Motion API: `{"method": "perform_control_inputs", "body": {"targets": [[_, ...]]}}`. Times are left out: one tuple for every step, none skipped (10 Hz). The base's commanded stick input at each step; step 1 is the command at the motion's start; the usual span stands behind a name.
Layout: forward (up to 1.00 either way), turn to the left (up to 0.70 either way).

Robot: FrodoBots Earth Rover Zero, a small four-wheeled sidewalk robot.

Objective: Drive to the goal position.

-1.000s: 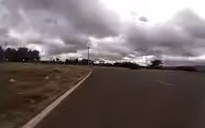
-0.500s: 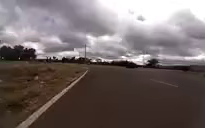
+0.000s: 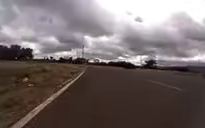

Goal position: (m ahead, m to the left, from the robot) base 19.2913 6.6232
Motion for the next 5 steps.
{"method": "perform_control_inputs", "body": {"targets": [[0.85,0.04],[0.85,0.04],[0.85,0.04],[0.85,0.04],[0.85,0.04]]}}
